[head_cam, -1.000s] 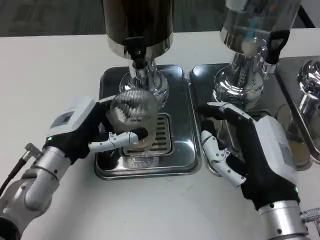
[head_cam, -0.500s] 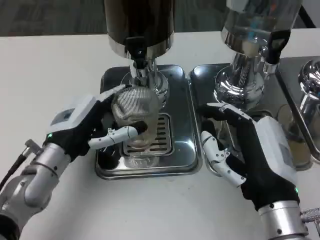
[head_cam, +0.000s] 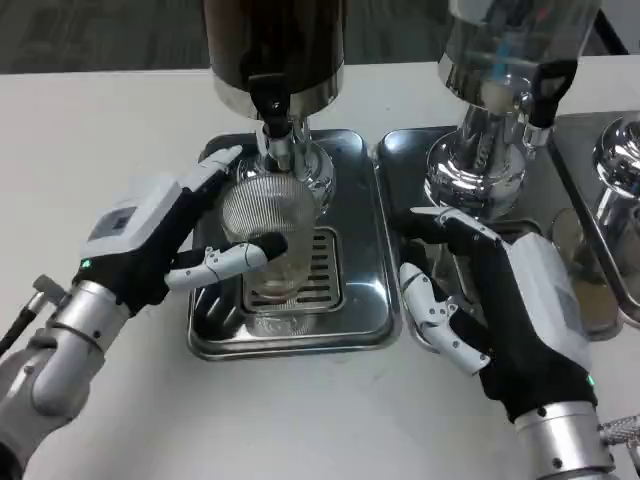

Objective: Grasp the cup under the faucet to collect the drink, then remove the cup.

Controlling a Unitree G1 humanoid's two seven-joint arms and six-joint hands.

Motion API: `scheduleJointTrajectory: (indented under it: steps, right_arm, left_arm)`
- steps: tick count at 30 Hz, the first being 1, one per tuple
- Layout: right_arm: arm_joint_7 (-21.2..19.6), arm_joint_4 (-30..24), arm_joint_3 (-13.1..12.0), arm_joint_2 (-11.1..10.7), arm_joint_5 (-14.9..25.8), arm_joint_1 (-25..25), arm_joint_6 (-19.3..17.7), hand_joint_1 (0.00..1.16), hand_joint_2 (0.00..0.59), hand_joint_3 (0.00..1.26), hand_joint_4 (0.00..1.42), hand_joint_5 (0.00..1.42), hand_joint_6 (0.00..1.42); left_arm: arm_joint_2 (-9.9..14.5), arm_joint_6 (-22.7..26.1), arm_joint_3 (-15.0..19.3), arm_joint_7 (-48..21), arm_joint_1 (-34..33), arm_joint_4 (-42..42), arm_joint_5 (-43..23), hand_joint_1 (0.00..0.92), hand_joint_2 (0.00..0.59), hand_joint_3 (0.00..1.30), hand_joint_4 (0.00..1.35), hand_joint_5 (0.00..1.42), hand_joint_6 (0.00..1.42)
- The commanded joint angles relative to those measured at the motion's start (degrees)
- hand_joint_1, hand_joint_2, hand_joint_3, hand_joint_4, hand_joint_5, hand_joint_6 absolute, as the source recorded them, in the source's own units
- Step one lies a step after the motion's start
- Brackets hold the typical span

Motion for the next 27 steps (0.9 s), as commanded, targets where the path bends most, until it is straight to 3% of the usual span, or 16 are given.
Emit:
scheduleJointTrajectory:
  steps: [1,9,16,20,23,27]
  right_arm:
    - [0.5,-0.5,-0.2,-0.3,0.8,0.0,-0.1,0.34,0.461,0.43,0.38,0.34,0.32]
    - [0.7,-0.7,-0.7,-0.4,2.3,-0.6,-0.6,0.34,0.461,0.43,0.38,0.35,0.33]
    - [1.0,-0.2,-1.1,-0.5,3.9,-1.6,-0.9,0.34,0.461,0.43,0.38,0.35,0.33]
    - [1.4,0.2,-1.2,-0.6,4.8,-2.5,-0.9,0.34,0.461,0.43,0.38,0.36,0.34]
    - [2.0,0.7,-1.1,-0.7,5.4,-3.2,-0.7,0.34,0.461,0.43,0.39,0.37,0.34]
    - [2.0,1.6,-1.1,-0.7,5.9,-3.7,-0.7,0.34,0.461,0.43,0.39,0.37,0.34]
  left_arm:
    - [2.1,-2.0,2.1,0.1,2.6,-2.6,-2.1,0.002,0.040,0.09,0.00,0.14,0.35]
    - [4.8,-5.3,7.0,-3.1,7.2,-6.8,-8.1,0.000,0.031,0.10,0.00,0.15,0.35]
    - [5.6,-7.5,11.2,-7.3,11.0,-10.0,-13.3,0.000,0.023,0.12,0.00,0.15,0.35]
    - [5.0,-9.2,14.1,-15.9,11.6,-8.9,-22.0,0.000,0.047,0.16,0.08,0.20,0.38]
    - [4.6,-8.1,17.1,-29.8,10.3,-9.0,-34.0,0.000,0.059,0.23,0.12,0.22,0.39]
    - [4.5,-3.7,20.9,-44.4,8.5,-10.5,-45.2,0.000,0.070,0.28,0.18,0.25,0.39]
